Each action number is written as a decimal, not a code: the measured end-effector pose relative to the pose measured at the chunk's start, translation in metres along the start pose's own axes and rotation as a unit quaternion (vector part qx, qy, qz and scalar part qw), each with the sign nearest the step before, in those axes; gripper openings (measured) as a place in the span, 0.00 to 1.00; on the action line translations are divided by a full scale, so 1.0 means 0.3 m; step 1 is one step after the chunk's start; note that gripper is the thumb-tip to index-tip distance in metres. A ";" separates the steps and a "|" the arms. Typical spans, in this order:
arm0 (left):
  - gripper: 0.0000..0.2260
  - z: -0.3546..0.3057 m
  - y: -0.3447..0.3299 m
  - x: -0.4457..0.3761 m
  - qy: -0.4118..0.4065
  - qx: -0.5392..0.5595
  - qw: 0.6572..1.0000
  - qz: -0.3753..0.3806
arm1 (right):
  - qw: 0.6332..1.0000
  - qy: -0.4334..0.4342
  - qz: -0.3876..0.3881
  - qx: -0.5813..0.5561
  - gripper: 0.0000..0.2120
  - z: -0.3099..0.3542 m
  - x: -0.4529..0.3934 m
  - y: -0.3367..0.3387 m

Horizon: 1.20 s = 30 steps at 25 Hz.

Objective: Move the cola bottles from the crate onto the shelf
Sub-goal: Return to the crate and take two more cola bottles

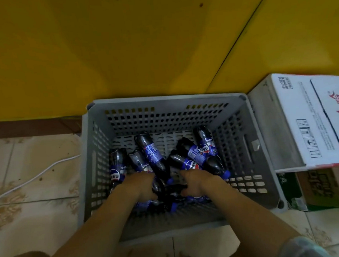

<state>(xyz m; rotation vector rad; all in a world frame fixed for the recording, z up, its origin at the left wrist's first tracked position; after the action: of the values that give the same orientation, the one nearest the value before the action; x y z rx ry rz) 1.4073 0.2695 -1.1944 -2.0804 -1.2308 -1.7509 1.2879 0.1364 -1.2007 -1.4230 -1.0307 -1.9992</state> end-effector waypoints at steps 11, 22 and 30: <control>0.26 0.043 -0.141 -0.142 0.056 -0.171 0.981 0.068 | 0.984 -0.039 0.117 0.132 0.34 -0.039 -0.171 -0.099; 0.31 0.034 -0.128 -0.136 0.020 -0.146 0.989 0.020 | 0.949 -0.070 0.143 0.270 0.26 -0.033 -0.208 -0.106; 0.25 0.089 -0.020 -0.030 -0.077 0.095 0.989 -0.084 | 0.977 -0.071 0.123 0.157 0.35 -0.079 -0.090 -0.054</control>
<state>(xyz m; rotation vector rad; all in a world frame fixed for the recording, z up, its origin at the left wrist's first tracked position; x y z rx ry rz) 1.4236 0.2848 -1.2126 -2.0854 -1.5913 -1.4870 1.2717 0.1261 -1.2351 -1.4534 -1.1124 -1.5026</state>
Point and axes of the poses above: each hand's wrist, its own x-axis away from the middle knuckle, its own y-axis out of the back of the hand, z = x × y, the point moved 7 cm from there along -x, towards the middle knuckle, and after that the axes turned 11 degrees about z, right-handed, at the moved point
